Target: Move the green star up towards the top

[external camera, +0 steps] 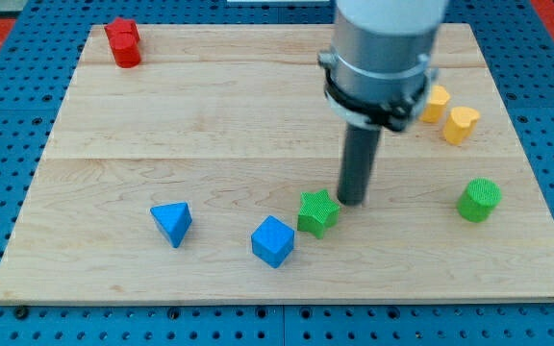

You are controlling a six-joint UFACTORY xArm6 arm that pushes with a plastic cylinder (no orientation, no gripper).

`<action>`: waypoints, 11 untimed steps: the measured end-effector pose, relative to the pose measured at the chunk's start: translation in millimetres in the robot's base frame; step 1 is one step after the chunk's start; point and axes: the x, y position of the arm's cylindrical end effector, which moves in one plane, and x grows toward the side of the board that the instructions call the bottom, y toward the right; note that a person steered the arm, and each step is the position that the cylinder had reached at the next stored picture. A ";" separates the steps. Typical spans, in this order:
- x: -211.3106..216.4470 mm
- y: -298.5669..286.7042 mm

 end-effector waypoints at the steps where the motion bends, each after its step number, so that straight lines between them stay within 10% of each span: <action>1: 33.2 -24.7; 3: -48.5 -124.5; 8: -5.0 21.0; 9: -32.4 23.8; 11: -216.0 -41.0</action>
